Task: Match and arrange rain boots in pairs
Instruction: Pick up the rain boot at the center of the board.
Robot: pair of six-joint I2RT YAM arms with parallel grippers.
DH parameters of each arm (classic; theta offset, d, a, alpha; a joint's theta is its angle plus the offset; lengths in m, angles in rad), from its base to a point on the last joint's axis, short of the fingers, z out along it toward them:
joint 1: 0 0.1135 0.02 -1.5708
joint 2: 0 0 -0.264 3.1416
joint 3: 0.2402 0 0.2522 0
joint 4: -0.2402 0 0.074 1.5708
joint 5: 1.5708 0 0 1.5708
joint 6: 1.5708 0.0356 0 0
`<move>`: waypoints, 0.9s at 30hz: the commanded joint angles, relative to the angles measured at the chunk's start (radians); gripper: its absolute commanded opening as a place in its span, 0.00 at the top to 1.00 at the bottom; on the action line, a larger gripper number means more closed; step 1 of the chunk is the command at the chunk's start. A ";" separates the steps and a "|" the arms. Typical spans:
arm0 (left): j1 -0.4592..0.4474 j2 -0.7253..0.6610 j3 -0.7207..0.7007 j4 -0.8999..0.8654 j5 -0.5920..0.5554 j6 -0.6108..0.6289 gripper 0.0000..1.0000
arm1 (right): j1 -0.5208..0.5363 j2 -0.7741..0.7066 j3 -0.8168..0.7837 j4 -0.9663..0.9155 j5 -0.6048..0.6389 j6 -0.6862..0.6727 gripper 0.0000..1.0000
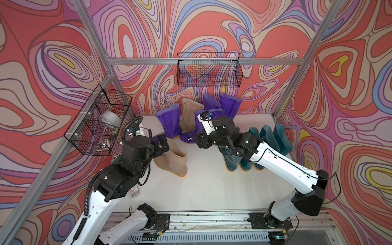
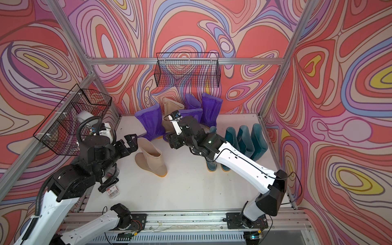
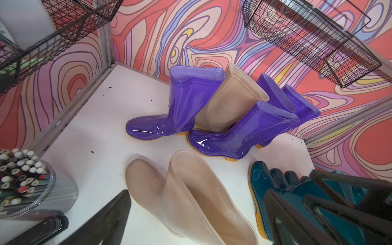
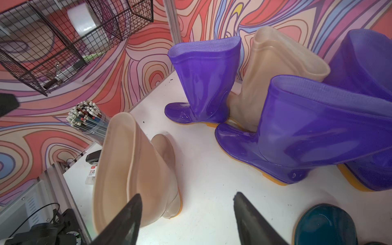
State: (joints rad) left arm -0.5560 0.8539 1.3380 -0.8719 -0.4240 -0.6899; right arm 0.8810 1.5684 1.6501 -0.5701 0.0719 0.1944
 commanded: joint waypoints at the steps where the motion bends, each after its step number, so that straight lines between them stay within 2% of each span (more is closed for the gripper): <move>1: 0.004 0.041 -0.005 -0.099 0.024 -0.102 0.00 | 0.001 0.018 0.048 0.014 0.109 -0.031 0.31; 4: 0.004 0.092 0.003 -0.148 0.073 -0.219 0.02 | 0.001 0.030 0.072 0.001 0.186 -0.057 0.30; 9: 0.004 0.059 -0.090 -0.027 0.157 -0.385 0.06 | -0.004 0.067 0.131 -0.055 0.311 -0.153 0.28; 10: 0.004 0.064 -0.098 -0.017 0.170 -0.422 0.04 | -0.008 0.072 0.142 -0.062 0.338 -0.168 0.27; 14: 0.004 0.154 -0.048 -0.105 0.219 -0.562 0.02 | -0.034 0.064 0.157 -0.065 0.345 -0.177 0.26; 18: 0.004 0.227 0.020 -0.223 0.197 -0.605 0.00 | -0.055 0.064 0.168 -0.070 0.342 -0.190 0.25; 21: 0.004 0.192 -0.033 -0.134 0.228 -0.587 0.00 | -0.102 0.095 0.221 -0.110 0.302 -0.220 0.23; 23: 0.004 0.158 -0.069 -0.063 0.247 -0.570 0.00 | -0.161 0.140 0.297 -0.172 0.226 -0.253 0.22; 27: 0.004 0.139 -0.073 -0.043 0.237 -0.551 0.00 | -0.252 0.260 0.446 -0.288 0.175 -0.395 0.15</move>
State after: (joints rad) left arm -0.5560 1.0103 1.2686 -0.9466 -0.1864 -1.2316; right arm 0.6769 1.7611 2.0289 -0.7460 0.3012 -0.0856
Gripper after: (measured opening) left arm 0.998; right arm 0.841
